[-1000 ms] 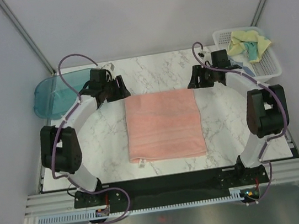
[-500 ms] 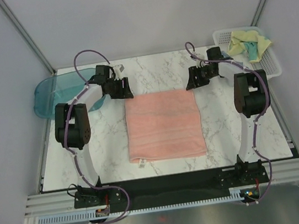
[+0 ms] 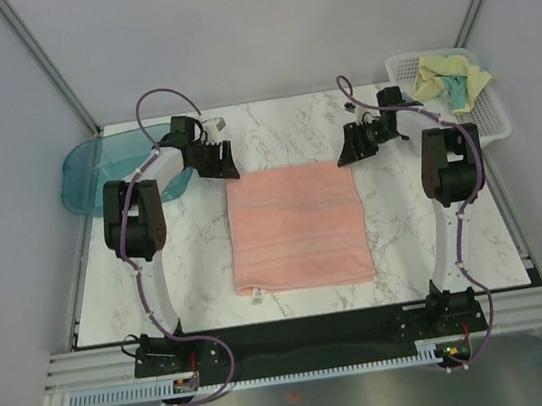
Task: Fold and stack the towels
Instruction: Fold the towel
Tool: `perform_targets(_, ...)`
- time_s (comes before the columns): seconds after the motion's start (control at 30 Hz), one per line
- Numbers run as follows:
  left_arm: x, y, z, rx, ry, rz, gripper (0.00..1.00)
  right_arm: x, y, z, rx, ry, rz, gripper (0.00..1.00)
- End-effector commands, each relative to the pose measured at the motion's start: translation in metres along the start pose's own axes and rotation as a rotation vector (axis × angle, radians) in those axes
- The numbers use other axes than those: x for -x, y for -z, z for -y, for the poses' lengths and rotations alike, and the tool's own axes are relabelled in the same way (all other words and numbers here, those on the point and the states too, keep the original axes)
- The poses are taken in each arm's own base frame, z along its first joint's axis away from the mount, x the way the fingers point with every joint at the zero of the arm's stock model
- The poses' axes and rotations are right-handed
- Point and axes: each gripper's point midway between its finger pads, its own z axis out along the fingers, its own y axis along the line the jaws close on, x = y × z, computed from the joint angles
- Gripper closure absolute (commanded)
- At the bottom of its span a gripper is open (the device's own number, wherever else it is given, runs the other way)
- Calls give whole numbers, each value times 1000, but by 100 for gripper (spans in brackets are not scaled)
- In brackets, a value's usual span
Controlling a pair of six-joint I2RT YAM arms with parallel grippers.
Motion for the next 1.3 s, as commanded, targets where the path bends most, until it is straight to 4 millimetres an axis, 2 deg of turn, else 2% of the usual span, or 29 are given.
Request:
perform_targets(0.0,6,2,8,-82,-74,5,37,2,-3,-13,97,59,8,47)
perform_targets(0.23,1,2,1,-77,-82,-7,40,0,-6,-12,109,56,3,54)
perform_targets(0.27,2,2,0,-76,-82,-5,41,2,2,-2,95,43,21,55)
perform_targets(0.43,5,-2,-2,-87,-81,-4,41,6,4,1,96,42,33,58)
perform_targets(0.5,5,-2,-2,-90,-81,-9,41,6,5,2,105,39,36,58)
perform_targets(0.63,4,-4,-1,-101,-88,-13,42,10,3,1,120,44,48,50)
perform_targets(0.83,-3,-7,-2,-109,-88,-34,54,13,-1,1,151,32,57,54)
perform_targets(1.0,0,-8,-2,-119,-92,-32,71,15,-3,-1,184,32,69,59)
perform_targets(1.03,1,-7,-1,-120,-93,-30,74,15,-4,-1,185,34,69,61)
perform_targets(1.07,2,-7,0,-121,-92,-29,83,14,-5,-1,185,31,69,64)
perform_targets(1.1,4,-6,1,-125,-88,-27,88,16,-5,-1,183,34,74,74)
perform_targets(1.17,7,-6,4,-136,-71,-21,98,20,-4,-3,191,30,84,87)
perform_targets(1.23,18,-2,14,-180,-53,4,98,25,-2,-7,187,33,96,100)
perform_targets(1.27,24,2,18,-192,-24,15,98,33,3,-16,178,50,105,100)
